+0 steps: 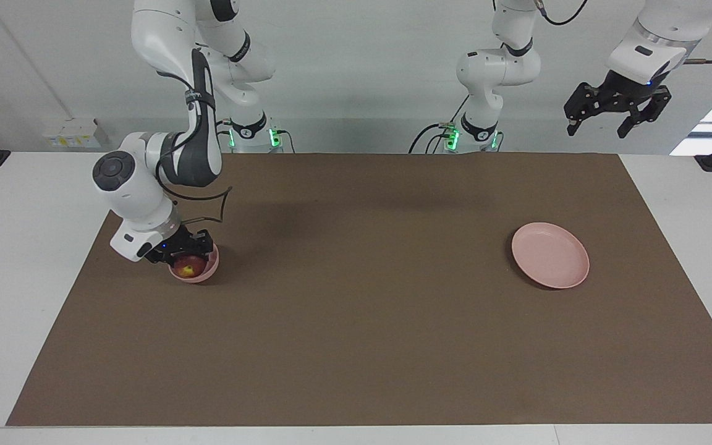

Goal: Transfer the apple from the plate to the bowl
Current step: 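Lower the apple into the pink bowl with the right gripper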

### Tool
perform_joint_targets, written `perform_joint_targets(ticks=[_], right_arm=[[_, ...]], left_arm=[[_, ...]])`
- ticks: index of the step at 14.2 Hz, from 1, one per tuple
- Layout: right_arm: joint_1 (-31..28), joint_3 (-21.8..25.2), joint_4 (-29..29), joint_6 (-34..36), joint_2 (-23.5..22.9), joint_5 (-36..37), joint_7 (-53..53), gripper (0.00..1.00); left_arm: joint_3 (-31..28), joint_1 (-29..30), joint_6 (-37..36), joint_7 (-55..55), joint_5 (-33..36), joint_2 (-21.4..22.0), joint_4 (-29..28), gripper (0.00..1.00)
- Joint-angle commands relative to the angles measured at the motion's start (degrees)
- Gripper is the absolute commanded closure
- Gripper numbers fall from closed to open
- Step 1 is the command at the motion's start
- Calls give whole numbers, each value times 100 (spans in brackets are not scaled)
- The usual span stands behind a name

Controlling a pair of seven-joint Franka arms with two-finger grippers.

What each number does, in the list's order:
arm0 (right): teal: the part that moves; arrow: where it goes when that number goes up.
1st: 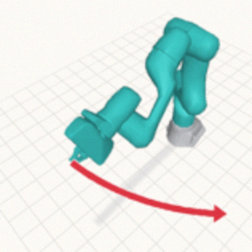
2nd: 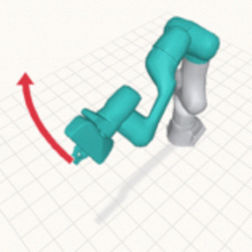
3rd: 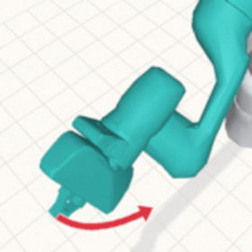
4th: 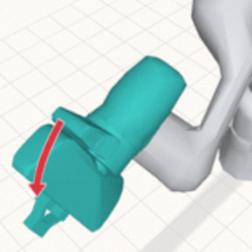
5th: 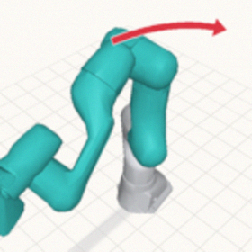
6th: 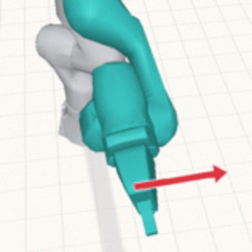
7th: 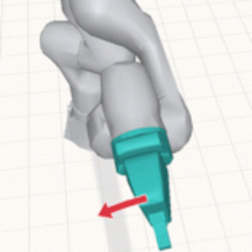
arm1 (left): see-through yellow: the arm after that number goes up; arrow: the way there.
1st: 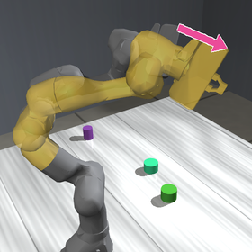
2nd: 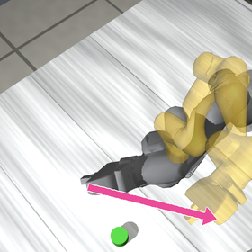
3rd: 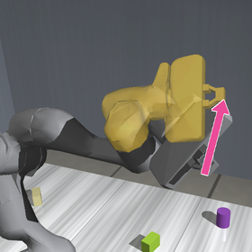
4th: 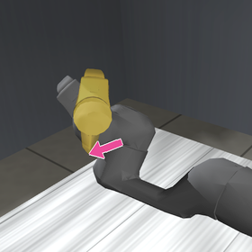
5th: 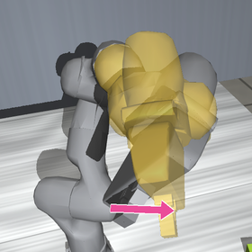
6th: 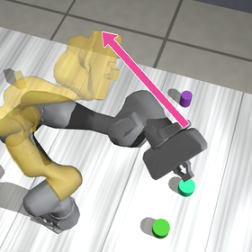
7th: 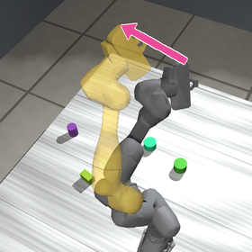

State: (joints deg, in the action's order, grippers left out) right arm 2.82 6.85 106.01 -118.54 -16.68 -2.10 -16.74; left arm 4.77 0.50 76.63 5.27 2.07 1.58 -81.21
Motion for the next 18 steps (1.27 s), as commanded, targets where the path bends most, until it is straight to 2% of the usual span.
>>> perform_joint_targets(ticks=[1, 7, 12, 14, 18], right_arm=[[-79, -43, 51, -178, -72, 192, -171, 100], [-62, -43, 43, -144, -134, 192, -110, 100], [-62, -26, -10, 287, -55, 192, -110, 100], [-62, -26, 60, 279, -11, 192, -101, 100], [-71, -26, 192, 138, -11, 192, -101, 100]], left_arm=[[15, 91, -184, 97, 74, -237, 255, 0], [50, 214, 26, 395, -154, -273, 273, 0], [33, 284, 256, 273, -225, -115, -122, 0], [6, 284, 369, 238, -242, 52, -377, 0], [6, 284, 519, 211, -260, 61, -448, 0]])
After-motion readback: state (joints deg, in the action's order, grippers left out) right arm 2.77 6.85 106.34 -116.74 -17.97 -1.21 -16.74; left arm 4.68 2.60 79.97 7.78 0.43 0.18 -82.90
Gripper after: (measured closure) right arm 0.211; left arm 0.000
